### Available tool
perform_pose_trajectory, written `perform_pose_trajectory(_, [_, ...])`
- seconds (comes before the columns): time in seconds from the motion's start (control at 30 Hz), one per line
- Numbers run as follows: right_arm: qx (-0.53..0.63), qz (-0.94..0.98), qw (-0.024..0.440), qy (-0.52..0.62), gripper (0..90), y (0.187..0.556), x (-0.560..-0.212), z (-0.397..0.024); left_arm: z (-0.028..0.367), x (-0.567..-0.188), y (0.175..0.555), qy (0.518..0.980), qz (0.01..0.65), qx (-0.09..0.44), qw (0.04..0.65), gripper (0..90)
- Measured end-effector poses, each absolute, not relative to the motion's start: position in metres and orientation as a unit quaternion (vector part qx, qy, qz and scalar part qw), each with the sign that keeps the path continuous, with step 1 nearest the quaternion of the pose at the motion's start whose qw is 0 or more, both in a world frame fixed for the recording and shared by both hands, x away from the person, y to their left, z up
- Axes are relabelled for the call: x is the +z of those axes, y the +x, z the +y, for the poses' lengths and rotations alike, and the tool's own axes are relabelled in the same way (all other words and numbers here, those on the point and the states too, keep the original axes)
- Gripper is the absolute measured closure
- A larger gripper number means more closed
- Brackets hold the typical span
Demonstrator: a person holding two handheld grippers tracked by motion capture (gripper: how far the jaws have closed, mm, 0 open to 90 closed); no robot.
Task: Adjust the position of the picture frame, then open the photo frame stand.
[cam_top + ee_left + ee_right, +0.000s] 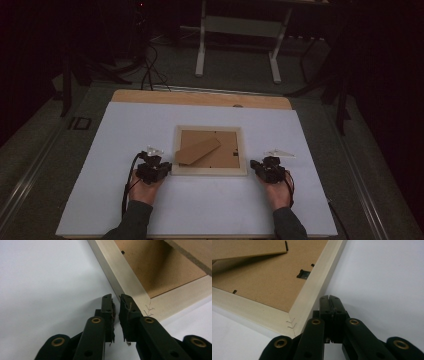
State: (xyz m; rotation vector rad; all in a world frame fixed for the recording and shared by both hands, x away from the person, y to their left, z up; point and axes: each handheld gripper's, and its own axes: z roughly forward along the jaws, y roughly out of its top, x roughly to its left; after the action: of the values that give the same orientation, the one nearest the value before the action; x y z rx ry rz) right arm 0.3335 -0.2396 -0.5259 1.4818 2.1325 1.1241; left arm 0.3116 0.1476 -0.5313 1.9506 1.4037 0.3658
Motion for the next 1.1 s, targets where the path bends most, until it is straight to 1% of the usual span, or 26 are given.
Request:
perform_pose_trajectory(0.17, [0.398,0.745,0.158,0.511,86.7,0.332,-0.523,-0.241,0.152,-0.527,0.310,0.746,0.545,0.149,0.352,76.5])
perform_pose_trajectory(0.3, [0.400,0.748,0.163,0.504,85.2,0.330,-0.519,-0.241,0.158,-0.520,0.310,0.742,0.544,0.157,0.359,71.1])
perform_pose_trajectory(0.47, [0.404,0.749,0.164,0.499,84.1,0.328,-0.516,-0.241,0.165,-0.512,0.307,0.736,0.544,0.162,0.370,66.8])
perform_pose_trajectory(0.87, [0.407,0.751,0.169,0.491,84.7,0.325,-0.510,-0.239,0.176,-0.498,0.306,0.727,0.536,0.168,0.395,61.9])
perform_pose_trajectory(0.9, [0.410,0.750,0.169,0.491,84.6,0.325,-0.508,-0.240,0.176,-0.496,0.305,0.726,0.535,0.170,0.397,60.5])
perform_pose_trajectory(1.1, [0.414,0.747,0.171,0.491,84.3,0.324,-0.506,-0.243,0.178,-0.489,0.303,0.727,0.525,0.163,0.411,58.0])
